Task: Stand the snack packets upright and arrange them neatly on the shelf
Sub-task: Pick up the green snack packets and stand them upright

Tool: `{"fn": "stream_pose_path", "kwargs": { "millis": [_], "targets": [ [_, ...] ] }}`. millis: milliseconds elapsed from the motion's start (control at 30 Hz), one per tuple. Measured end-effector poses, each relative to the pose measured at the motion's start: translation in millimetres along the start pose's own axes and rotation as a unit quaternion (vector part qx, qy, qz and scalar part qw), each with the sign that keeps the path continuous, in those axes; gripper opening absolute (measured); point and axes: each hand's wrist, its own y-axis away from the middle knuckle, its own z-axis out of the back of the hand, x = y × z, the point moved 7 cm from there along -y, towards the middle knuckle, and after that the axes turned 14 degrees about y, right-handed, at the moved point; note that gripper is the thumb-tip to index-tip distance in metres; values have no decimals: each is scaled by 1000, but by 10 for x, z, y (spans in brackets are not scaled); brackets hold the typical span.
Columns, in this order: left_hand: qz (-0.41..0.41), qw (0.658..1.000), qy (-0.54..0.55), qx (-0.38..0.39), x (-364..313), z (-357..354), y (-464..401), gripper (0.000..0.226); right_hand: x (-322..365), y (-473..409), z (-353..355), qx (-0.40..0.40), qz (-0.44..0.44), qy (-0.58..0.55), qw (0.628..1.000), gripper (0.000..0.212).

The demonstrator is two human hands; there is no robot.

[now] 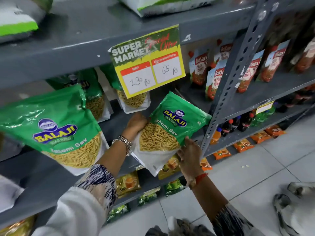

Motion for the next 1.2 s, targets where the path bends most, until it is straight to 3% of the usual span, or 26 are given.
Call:
{"fn": "stream_pose_path", "kwargs": {
  "millis": [133,233,367,433,667,733,867,1067,1200],
  "targets": [
    [-2,990,118,-78,108,152,300,19,195,142,47,2,44,-4,999,24],
    [-43,965,213,-144,129,276,614,20,399,272,90,7,80,25,996,12],
    [-62,934,325,-135,216,354,1031,16,639,484,103,28,125,72,989,6],
    [-49,918,372,-128,246,402,1201,27,756,576,95,46,148,76,985,9],
    [-52,908,405,-94,238,458,1457,24,882,743,165,74,187,88,976,13],
    [-59,899,416,-121,275,651,1548,24,885,888,-28,108,201,80,970,10],
    [-38,901,411,-135,361,585,1439,18,914,787,-154,107,224,87,965,9],
    [-77,881,439,-160,215,625,1155,11,1165,443,-485,123,248,94,956,7],
    [-82,874,452,-159,182,621,929,18,1255,169,-678,153,262,75,950,8]
  ]
}}
